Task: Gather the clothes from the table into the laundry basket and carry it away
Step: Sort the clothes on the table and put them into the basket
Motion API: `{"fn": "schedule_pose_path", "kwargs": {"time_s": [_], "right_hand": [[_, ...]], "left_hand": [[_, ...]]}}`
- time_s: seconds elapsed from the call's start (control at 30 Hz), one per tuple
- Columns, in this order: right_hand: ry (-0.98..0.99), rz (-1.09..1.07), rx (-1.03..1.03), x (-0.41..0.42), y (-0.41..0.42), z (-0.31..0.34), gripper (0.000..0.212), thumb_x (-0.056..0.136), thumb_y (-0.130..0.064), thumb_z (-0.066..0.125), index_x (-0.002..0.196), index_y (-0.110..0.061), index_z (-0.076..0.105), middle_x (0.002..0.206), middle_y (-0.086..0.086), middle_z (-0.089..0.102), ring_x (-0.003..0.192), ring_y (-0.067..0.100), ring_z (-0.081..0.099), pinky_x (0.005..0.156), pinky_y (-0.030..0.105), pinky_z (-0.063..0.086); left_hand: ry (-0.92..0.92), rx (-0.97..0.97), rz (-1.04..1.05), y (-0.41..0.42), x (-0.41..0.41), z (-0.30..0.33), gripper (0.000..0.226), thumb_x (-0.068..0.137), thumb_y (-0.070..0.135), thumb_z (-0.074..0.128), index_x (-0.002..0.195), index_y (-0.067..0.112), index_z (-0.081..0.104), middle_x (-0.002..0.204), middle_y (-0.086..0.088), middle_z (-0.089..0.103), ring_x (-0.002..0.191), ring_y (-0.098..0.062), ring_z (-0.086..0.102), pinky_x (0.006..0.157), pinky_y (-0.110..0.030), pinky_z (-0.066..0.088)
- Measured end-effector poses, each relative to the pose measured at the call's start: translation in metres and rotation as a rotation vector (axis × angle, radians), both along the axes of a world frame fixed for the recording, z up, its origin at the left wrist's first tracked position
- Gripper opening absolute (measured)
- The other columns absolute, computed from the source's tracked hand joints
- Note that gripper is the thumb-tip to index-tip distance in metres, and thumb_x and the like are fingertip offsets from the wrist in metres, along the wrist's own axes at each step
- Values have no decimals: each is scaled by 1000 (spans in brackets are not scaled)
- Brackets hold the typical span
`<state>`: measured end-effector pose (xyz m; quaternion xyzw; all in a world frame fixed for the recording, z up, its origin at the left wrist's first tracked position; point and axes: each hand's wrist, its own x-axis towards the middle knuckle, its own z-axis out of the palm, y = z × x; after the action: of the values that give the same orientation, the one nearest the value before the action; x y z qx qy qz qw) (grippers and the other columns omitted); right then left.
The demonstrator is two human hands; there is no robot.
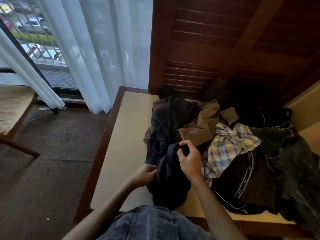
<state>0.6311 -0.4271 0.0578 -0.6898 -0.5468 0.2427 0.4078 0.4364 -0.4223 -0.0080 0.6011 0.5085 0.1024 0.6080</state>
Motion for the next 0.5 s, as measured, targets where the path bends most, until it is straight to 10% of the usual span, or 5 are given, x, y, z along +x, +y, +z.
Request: {"fn": "schedule_pose_path", "kwargs": {"time_s": [0.17,0.23,0.4,0.5], "right_hand": [[-157,331,-387,-32,20,-39,72,84,-52,70,145,-25,43,148,6,40,135,21,35,114,33,31],[-360,449,-531,-42,7,-64,63,91,-41,63,148,-27,40,156,10,32,140,31,28,116,40,28],[-304,592,-592,-40,-4,-70,33,86,-10,58,115,-19,70,117,8,69,111,25,62,97,32,49],[-253,850,-747,-28,-16,-66,27,84,-14,64,109,-17,73,108,0,72,100,16,68,89,33,55]], "left_hand": [[-180,-165,234,-13,-29,22,41,106,39,46,103,6,70,86,-11,61,80,-23,60,72,-32,51],[-252,-146,342,-8,-39,38,49,99,50,56,103,3,67,86,-10,63,83,-24,61,75,-35,52],[-252,94,248,10,-47,71,32,82,43,80,99,18,69,94,0,71,87,-15,67,78,-33,52],[-4,347,67,34,-30,64,51,77,53,79,123,42,59,141,2,52,131,-19,50,109,-45,45]]}}
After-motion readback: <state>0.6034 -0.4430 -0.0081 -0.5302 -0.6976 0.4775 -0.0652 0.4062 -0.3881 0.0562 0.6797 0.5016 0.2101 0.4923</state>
